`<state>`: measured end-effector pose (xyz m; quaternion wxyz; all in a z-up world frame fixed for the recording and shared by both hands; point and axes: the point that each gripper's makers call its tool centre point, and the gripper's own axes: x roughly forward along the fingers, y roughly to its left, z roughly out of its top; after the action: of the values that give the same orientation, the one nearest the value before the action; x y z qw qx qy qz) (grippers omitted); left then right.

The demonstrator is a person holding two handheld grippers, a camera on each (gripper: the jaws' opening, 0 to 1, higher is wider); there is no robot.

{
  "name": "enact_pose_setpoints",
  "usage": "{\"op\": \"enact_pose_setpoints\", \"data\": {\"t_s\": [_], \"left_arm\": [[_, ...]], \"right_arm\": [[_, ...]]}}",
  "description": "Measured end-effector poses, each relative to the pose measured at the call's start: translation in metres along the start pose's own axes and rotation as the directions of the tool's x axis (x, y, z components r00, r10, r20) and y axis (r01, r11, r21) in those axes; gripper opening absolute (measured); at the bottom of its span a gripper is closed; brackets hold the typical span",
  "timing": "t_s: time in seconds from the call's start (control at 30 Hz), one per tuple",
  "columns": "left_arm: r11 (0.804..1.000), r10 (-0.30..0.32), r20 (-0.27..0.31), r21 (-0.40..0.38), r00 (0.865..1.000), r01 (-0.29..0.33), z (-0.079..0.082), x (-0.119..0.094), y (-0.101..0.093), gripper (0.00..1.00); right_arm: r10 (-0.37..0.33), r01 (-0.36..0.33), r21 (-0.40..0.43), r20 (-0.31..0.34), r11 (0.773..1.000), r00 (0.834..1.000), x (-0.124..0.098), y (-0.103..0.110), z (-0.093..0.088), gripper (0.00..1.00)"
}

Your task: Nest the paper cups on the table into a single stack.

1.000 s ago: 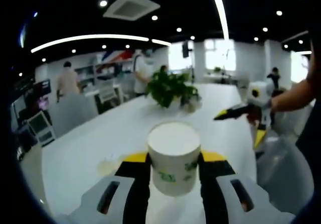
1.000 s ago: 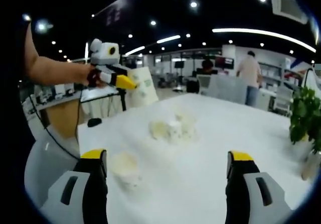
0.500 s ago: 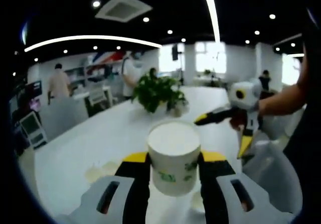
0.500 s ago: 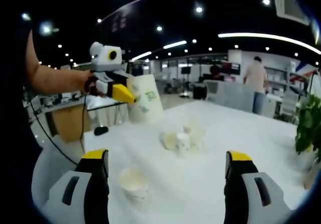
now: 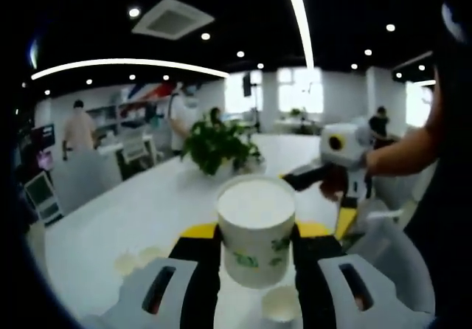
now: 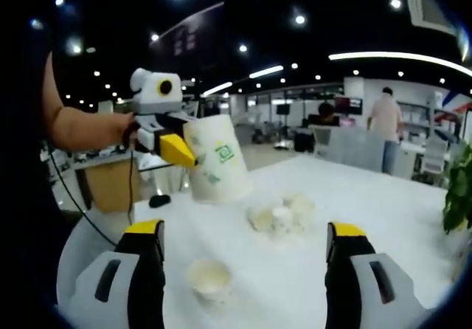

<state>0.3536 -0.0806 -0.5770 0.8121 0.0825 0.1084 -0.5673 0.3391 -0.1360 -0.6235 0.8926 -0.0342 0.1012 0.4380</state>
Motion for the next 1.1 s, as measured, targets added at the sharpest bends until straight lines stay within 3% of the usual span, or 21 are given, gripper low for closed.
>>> {"op": "enact_pose_setpoints", "data": {"t_s": [0.43,0.77,0.97,1.1], "left_arm": [[0.999,-0.037,0.029,0.012,0.999,0.037,0.006,0.001,-0.025,0.37],[0.999,-0.035,0.040,0.015,0.999,0.035,0.007,-0.004,-0.027,0.37],[0.999,-0.014,0.152,-0.043,0.988,0.021,0.022,-0.010,-0.023,0.37],[0.997,-0.012,0.205,-0.077,0.979,0.028,0.028,-0.015,-0.023,0.37]], "right_arm": [[0.070,-0.071,0.026,0.029,0.997,0.997,-0.004,0.020,0.014,0.79],[0.095,-0.096,0.027,0.023,0.995,0.995,-0.003,0.026,0.015,0.73],[0.120,-0.125,0.081,0.061,0.989,0.991,0.000,0.034,0.022,0.67],[0.150,-0.156,0.099,0.071,0.983,0.986,-0.002,0.040,0.028,0.47]]}}
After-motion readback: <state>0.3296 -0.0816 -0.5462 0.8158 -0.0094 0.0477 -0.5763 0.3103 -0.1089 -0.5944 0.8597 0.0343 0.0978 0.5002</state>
